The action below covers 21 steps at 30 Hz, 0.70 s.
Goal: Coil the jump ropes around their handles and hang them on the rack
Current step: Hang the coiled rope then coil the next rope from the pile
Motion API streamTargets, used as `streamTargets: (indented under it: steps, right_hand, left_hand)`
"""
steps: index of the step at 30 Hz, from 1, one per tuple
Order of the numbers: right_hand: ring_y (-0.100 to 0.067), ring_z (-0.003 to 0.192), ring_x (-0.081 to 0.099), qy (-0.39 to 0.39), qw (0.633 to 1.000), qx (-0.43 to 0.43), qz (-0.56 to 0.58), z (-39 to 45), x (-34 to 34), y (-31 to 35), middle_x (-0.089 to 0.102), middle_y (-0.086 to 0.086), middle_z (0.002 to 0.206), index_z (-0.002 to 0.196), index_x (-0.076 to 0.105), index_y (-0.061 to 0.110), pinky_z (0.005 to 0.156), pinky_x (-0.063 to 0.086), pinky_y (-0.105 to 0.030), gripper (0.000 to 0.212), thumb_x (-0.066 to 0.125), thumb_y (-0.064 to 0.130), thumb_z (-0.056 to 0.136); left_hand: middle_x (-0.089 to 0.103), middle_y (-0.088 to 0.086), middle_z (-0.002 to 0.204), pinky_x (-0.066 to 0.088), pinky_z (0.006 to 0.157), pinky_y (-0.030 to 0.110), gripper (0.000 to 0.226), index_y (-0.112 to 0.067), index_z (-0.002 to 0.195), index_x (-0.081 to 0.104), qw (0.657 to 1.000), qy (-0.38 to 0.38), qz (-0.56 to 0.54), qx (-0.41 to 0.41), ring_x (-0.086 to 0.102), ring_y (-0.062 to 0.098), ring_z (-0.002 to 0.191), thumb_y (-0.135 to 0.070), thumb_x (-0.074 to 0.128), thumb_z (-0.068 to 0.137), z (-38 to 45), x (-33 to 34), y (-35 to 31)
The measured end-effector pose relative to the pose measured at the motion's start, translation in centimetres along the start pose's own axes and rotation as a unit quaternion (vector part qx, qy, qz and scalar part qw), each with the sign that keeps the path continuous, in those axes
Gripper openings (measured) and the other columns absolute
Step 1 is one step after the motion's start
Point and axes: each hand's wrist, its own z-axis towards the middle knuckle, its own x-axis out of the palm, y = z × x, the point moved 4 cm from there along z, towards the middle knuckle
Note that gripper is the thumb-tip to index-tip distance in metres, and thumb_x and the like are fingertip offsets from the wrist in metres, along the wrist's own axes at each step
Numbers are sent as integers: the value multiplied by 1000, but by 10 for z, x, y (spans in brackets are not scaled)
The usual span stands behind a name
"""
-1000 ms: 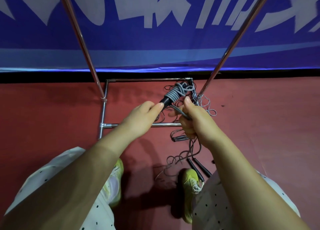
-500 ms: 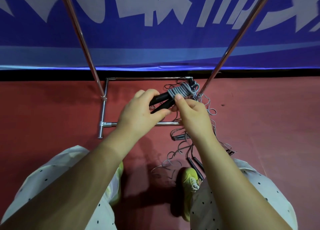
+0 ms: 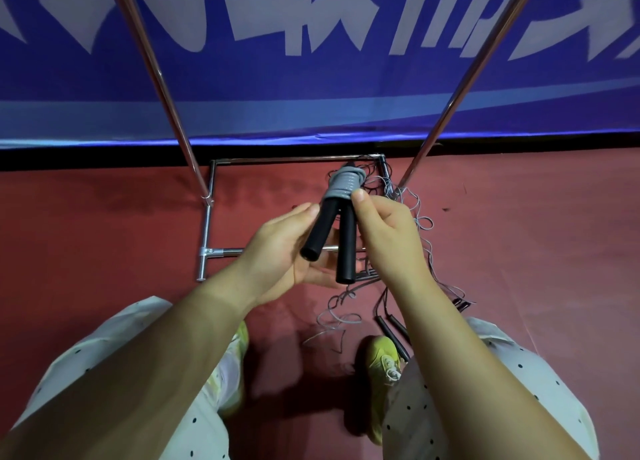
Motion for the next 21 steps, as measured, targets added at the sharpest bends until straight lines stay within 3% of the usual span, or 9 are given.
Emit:
streamTargets:
  steps: [3, 6, 8, 11, 13, 17, 21]
  right_hand:
    - [-10, 50, 37, 12, 1000, -8, 14, -1, -4, 5, 40, 6, 50, 56, 44, 9, 50, 29, -26, 49, 50, 43, 91]
    - [-1, 41, 37, 31, 999, -14, -2, 0, -8, 8, 41, 14, 40, 52, 43, 19, 46, 27, -15, 48, 54, 26, 98]
    - [-1, 41, 36, 48, 998, -17, -30, 1, -10, 7, 37, 14, 42, 54, 44, 17, 45, 25, -15, 45, 56, 25, 96]
    - [-6, 50, 34, 72, 995, -6, -64, 2, -12, 3, 38, 9, 53, 63, 53, 4, 48, 27, -22, 42, 58, 32, 94]
    - [-9, 54, 36, 93, 992, -2, -88, 1, -14, 1, 41, 2, 59, 70, 56, 0, 51, 28, -27, 42, 57, 34, 95]
    - [-14, 56, 43, 119, 984, 10, -132, 0, -15, -1, 47, -3, 62, 68, 56, 12, 52, 35, -37, 37, 53, 37, 96]
    - [-19, 62, 50, 126, 976, 32, -175, 4, -8, -6, 56, -11, 68, 79, 60, 9, 60, 43, -41, 40, 46, 41, 98]
  left_hand:
    - [68, 17, 97, 58, 64, 48, 52, -8, 120, 52, 997, 42, -44, -51, 69, 35, 79, -41, 44, 81, -2, 5, 3]
    - [70, 10, 84, 57, 71, 51, 39, -8, 103, 63, 992, 53, -80, -79, 71, 32, 75, -38, 50, 82, -3, 8, 5]
    - [67, 8, 76, 58, 66, 47, 27, -8, 97, 61, 992, 49, -76, -84, 69, 28, 67, -30, 57, 82, -3, 9, 8]
    - [58, 5, 72, 53, 53, 31, 41, -14, 95, 58, 991, 43, -72, -107, 57, 19, 55, -52, 49, 83, -2, 9, 13]
    - [54, 5, 71, 47, 51, 28, 47, -17, 94, 57, 991, 38, -39, -119, 52, 18, 53, -59, 44, 77, 0, 5, 12]
    - [53, 5, 66, 43, 48, 24, 54, -9, 90, 60, 990, 13, 59, -129, 49, 16, 51, -59, 44, 78, 1, 0, 10]
    - [52, 2, 59, 39, 44, 23, 45, -7, 84, 56, 963, -98, 250, -22, 47, 13, 46, -46, 37, 98, 11, -7, 1]
